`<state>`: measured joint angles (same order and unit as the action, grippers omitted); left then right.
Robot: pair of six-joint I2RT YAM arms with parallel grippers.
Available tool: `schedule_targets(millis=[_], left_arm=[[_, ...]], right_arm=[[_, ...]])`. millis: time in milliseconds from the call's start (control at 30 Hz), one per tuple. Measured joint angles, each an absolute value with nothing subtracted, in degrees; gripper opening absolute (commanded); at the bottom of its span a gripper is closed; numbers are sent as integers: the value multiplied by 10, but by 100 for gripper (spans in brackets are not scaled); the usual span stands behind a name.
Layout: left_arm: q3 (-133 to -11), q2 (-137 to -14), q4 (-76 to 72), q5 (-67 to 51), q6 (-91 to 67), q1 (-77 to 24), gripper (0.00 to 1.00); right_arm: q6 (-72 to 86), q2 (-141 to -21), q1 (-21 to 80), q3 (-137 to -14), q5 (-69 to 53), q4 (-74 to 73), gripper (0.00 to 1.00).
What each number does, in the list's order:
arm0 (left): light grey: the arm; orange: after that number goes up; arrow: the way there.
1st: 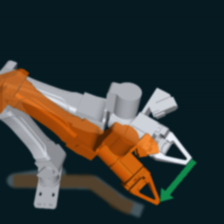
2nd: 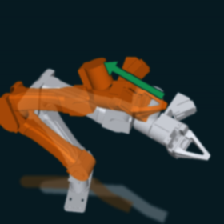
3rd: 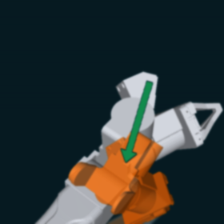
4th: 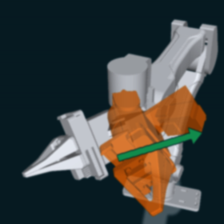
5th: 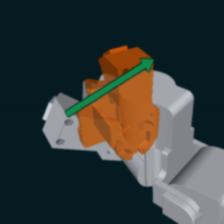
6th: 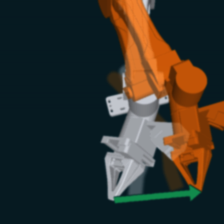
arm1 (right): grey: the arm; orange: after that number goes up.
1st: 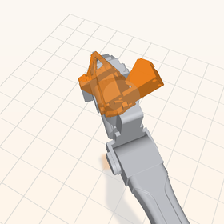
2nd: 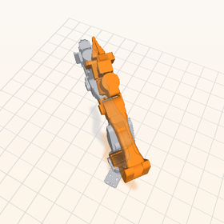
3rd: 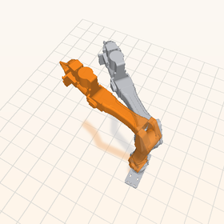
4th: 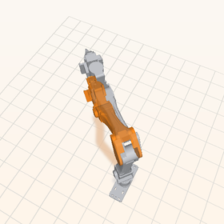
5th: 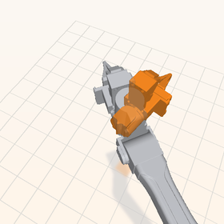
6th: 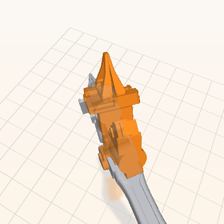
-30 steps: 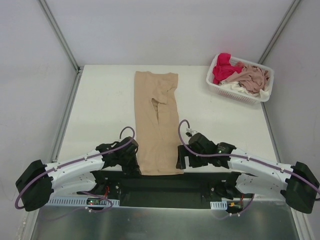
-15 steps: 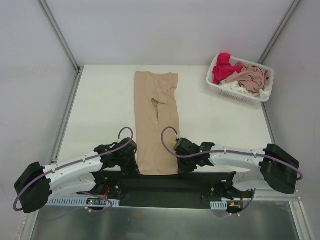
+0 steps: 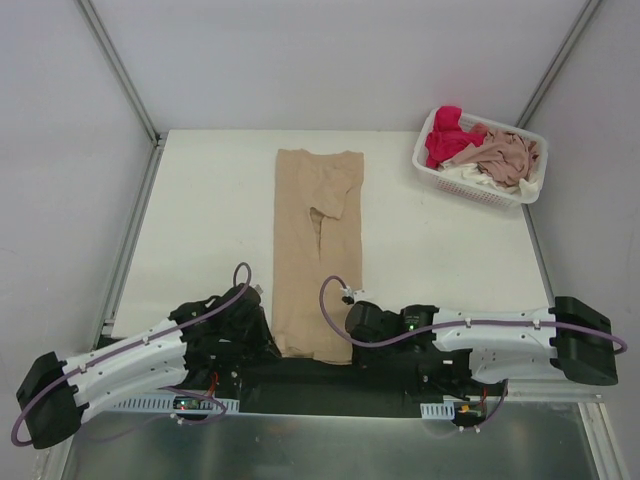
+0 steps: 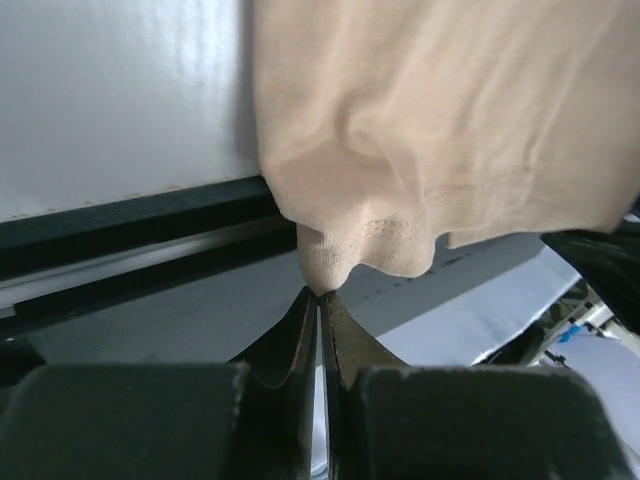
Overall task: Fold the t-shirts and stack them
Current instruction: Grab the bottom of the folded rectangular tshirt with both arms, then fold the folded rectangular tshirt in 1/3 of the way
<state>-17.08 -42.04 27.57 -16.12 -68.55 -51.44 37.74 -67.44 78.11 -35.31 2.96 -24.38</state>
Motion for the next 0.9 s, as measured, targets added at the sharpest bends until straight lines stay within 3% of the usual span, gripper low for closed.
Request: schedule_targets(millis=[300,567,900], left_arm=[[-177,-372,279,-152,-696,-514,0],[-298,-481,286,-50,-673,-506,0],[-452,-617,274,3,-585,-381,0]], right_arm=[[360,-670,782,-418,97,-318,1],[286,-657,694,-465,172,-341,1],[155,-753,539,-600,174,-292,1]])
